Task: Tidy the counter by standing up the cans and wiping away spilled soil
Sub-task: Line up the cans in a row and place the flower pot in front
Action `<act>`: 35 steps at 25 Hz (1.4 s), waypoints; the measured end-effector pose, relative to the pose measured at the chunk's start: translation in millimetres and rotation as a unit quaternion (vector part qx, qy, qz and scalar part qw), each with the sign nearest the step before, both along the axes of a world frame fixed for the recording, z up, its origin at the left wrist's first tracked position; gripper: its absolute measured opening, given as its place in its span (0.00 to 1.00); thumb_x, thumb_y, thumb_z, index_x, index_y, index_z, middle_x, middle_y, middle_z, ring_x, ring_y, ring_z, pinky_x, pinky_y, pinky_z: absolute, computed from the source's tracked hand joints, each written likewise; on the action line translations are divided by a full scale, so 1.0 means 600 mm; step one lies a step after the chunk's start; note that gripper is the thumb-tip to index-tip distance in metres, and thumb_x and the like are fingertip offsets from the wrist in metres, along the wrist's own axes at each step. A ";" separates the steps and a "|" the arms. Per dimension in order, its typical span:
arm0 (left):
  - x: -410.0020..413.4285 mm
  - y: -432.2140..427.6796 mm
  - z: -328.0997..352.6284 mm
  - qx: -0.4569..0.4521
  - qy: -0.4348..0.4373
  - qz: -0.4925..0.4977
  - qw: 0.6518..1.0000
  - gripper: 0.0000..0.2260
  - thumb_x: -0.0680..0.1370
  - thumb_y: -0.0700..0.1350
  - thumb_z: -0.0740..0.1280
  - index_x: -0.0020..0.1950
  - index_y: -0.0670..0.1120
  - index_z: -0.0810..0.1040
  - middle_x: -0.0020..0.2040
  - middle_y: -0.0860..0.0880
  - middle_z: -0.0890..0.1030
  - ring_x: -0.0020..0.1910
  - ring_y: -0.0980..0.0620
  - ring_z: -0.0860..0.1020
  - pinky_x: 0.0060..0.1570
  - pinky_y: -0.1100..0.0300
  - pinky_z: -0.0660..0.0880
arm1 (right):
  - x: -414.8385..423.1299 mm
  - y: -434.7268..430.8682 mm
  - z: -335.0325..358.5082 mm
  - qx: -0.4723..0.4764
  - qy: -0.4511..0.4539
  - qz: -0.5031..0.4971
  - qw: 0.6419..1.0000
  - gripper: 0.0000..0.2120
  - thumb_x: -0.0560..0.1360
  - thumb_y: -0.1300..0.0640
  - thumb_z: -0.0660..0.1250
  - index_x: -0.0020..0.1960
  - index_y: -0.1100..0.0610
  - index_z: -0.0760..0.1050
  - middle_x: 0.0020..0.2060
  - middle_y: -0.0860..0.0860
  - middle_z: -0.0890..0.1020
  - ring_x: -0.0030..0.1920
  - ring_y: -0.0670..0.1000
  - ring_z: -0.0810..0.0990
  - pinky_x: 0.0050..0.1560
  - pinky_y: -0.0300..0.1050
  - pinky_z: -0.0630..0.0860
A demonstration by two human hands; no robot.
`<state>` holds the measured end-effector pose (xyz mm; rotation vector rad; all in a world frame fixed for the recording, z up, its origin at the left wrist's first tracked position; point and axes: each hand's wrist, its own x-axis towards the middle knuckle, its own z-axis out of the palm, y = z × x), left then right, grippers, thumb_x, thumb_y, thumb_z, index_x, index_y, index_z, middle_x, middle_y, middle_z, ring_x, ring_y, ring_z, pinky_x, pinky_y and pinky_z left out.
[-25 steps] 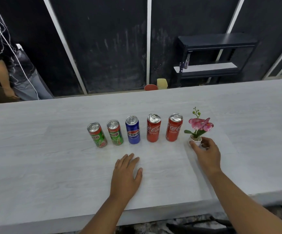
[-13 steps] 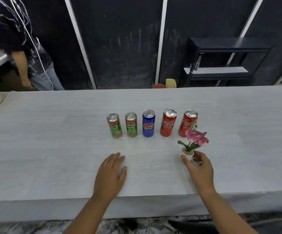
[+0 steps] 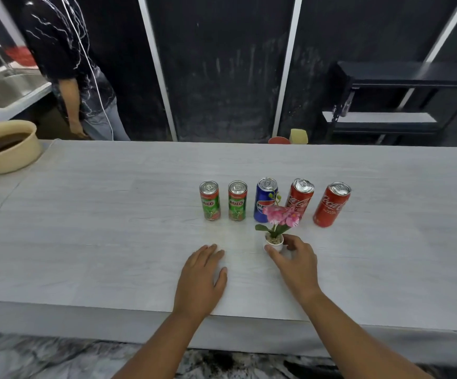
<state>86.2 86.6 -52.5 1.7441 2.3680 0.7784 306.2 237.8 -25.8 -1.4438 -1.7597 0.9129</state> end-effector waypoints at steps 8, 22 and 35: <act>-0.002 0.002 -0.002 0.013 0.011 0.001 1.000 0.20 0.84 0.53 0.67 0.75 0.51 0.80 0.77 0.52 0.76 0.78 0.49 0.72 0.79 0.49 0.69 | -0.013 -0.002 -0.016 0.043 -0.071 0.001 0.997 0.22 0.70 0.34 0.78 0.59 0.43 0.82 0.52 0.40 0.84 0.57 0.47 0.76 0.61 0.52 0.68; -0.003 0.004 -0.002 0.011 0.015 0.000 1.000 0.20 0.84 0.54 0.67 0.75 0.51 0.79 0.77 0.52 0.76 0.78 0.49 0.72 0.78 0.50 0.69 | -0.011 -0.006 -0.020 0.067 -0.095 0.035 0.993 0.21 0.69 0.36 0.76 0.56 0.45 0.77 0.49 0.39 0.79 0.54 0.47 0.73 0.57 0.49 0.66; -0.003 0.004 0.004 0.004 0.024 -0.001 1.000 0.20 0.84 0.53 0.67 0.75 0.51 0.79 0.77 0.51 0.76 0.78 0.49 0.72 0.78 0.48 0.70 | -0.010 -0.007 -0.021 0.088 -0.099 0.035 0.991 0.18 0.70 0.41 0.79 0.50 0.46 0.74 0.45 0.42 0.79 0.49 0.48 0.74 0.52 0.49 0.67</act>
